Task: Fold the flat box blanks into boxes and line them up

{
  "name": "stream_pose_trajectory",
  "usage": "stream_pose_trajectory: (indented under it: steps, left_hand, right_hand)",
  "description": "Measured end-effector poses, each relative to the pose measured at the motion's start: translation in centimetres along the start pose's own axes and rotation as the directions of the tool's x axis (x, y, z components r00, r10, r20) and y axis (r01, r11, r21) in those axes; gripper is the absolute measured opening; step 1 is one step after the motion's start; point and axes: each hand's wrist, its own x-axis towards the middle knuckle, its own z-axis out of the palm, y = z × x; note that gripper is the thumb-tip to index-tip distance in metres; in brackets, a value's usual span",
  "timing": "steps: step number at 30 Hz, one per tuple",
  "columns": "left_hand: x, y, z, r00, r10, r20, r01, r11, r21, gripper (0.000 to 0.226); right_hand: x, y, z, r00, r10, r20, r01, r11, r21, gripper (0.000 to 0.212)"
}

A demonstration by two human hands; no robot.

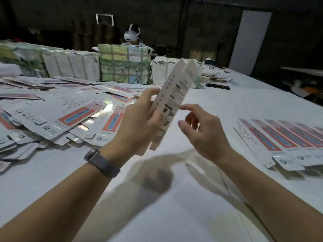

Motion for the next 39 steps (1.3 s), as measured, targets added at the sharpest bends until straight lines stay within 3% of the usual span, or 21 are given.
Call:
stream_pose_trajectory:
  steps: [2,5,8,11,13,16,18,19,21,23,26,28,32,37,39]
  left_hand:
    - [-0.6,0.9,1.0,0.988,-0.112,0.107,0.142,0.93,-0.338,0.03]
    - [-1.0,1.3,1.3,0.924,-0.244,0.295,0.37,0.77,-0.519,0.041]
    - [-1.3,1.4,1.5,0.863,-0.176,0.474,0.479,0.58,-0.658,0.06]
    - [-1.9,1.6,1.5,0.816,-0.124,0.564,0.555,0.438,-0.707,0.057]
    - [-1.7,1.9,1.5,0.771,-0.145,0.62,0.627,0.342,-0.7,0.053]
    - [-1.0,2.1,1.8,0.753,-0.225,0.618,0.643,0.45,-0.619,0.055]
    - [-0.7,1.9,2.1,0.755,-0.235,0.613,0.628,0.53,-0.57,0.054]
    - [-0.8,1.9,2.3,0.766,-0.237,0.598,0.61,0.563,-0.557,0.04]
    - [-1.3,1.2,2.6,0.831,-0.283,0.479,0.538,0.627,-0.564,0.033]
    - [-1.6,0.7,2.9,0.88,-0.316,0.355,0.47,0.682,-0.561,0.05]
    - [-1.7,0.4,2.5,0.868,-0.369,0.332,0.495,0.693,-0.524,0.09]
    - [-1.7,0.6,2.1,0.86,-0.35,0.371,0.501,0.71,-0.494,0.084]
    - [-2.0,1.4,2.0,0.782,-0.229,0.579,0.57,0.637,-0.519,0.043]
    - [-2.3,1.6,2.0,0.717,-0.177,0.674,0.671,0.436,-0.599,0.049]
    - [-2.4,1.7,2.0,0.72,-0.194,0.667,0.667,0.462,-0.585,0.037]
  right_hand:
    - [0.3,-0.1,-0.4,0.992,0.084,-0.095,-0.067,0.983,0.169,0.037]
    - [0.8,0.0,-1.2,0.973,0.208,-0.099,-0.162,0.923,0.35,0.044]
    - [0.8,0.1,-1.2,0.968,0.25,-0.037,-0.225,0.918,0.328,0.044]
    - [0.6,0.4,-0.7,0.973,0.231,0.016,-0.225,0.928,0.296,0.046]
    - [0.7,0.6,-0.6,0.98,0.201,0.001,-0.198,0.966,0.166,0.044]
    - [0.9,0.6,-0.5,0.974,0.222,-0.043,-0.215,0.969,0.121,0.039]
    - [1.0,0.2,-0.7,0.95,0.299,-0.093,-0.262,0.922,0.286,0.038]
    - [1.1,0.0,-0.9,0.93,0.352,-0.105,-0.29,0.88,0.375,0.044]
    - [1.4,-0.3,-1.4,0.909,0.406,-0.09,-0.315,0.814,0.488,0.044]
    - [1.5,-0.4,-1.7,0.914,0.402,-0.058,-0.314,0.79,0.526,0.046]
    - [1.4,-0.4,-1.9,0.92,0.387,-0.065,-0.298,0.797,0.525,0.043]
    - [1.4,-0.4,-2.0,0.923,0.378,-0.077,-0.288,0.807,0.515,0.034]
    - [1.3,-0.6,-1.7,0.937,0.348,-0.046,-0.288,0.836,0.466,0.03]
    - [1.1,-0.2,-1.2,0.958,0.268,-0.097,-0.241,0.944,0.226,0.026]
    - [0.9,-0.5,-1.0,0.961,0.255,-0.107,-0.229,0.951,0.206,0.025]
